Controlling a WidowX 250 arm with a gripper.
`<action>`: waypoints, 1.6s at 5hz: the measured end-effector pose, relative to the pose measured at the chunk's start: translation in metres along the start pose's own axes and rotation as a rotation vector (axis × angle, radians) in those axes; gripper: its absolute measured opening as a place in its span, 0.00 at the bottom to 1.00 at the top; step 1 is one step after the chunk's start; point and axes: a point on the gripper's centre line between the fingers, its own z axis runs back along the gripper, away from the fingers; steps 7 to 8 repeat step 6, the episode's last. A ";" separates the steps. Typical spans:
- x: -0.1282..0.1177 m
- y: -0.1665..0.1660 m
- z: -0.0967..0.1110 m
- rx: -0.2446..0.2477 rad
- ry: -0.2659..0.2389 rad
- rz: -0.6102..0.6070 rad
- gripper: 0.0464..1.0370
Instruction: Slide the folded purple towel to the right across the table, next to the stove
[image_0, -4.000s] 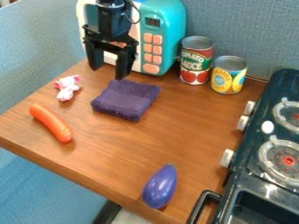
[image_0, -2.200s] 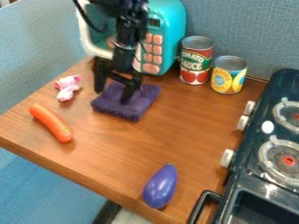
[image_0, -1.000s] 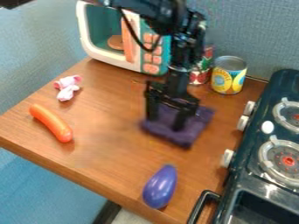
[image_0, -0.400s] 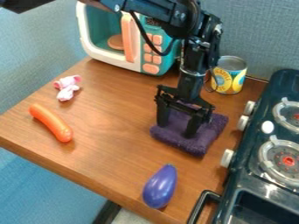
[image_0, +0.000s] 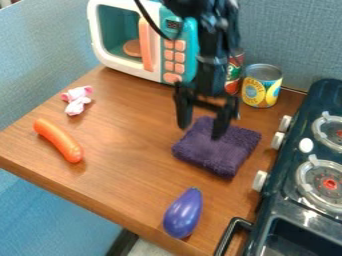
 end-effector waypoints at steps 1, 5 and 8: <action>-0.002 0.017 0.021 -0.010 -0.052 0.009 0.96; -0.067 0.163 0.042 0.032 -0.053 0.147 0.96; -0.056 0.176 0.049 0.041 -0.075 0.159 0.96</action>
